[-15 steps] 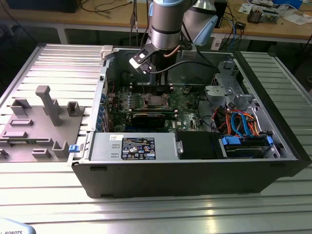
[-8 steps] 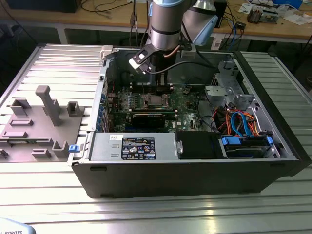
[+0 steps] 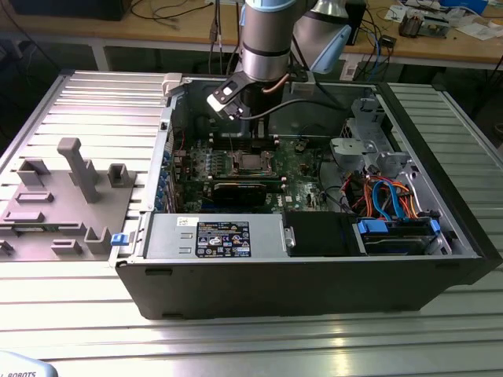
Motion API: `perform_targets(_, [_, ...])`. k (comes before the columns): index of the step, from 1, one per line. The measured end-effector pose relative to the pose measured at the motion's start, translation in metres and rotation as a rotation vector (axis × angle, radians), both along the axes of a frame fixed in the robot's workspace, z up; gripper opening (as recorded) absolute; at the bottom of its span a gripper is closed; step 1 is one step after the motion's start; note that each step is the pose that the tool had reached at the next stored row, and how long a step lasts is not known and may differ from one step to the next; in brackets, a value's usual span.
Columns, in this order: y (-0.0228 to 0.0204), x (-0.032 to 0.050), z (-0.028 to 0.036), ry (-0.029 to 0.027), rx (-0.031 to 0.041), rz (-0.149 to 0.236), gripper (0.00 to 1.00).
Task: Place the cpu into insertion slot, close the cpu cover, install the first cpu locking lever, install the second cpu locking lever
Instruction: 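Close the cpu cover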
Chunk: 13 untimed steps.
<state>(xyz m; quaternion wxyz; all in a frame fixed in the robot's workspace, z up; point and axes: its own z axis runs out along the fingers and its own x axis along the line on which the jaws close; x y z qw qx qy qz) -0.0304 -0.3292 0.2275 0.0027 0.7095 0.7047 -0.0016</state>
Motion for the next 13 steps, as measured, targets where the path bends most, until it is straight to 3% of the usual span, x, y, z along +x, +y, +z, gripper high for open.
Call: perform_targets(13, [0.0,-0.0026,-0.002,0.0,0.0,0.0,0.11])
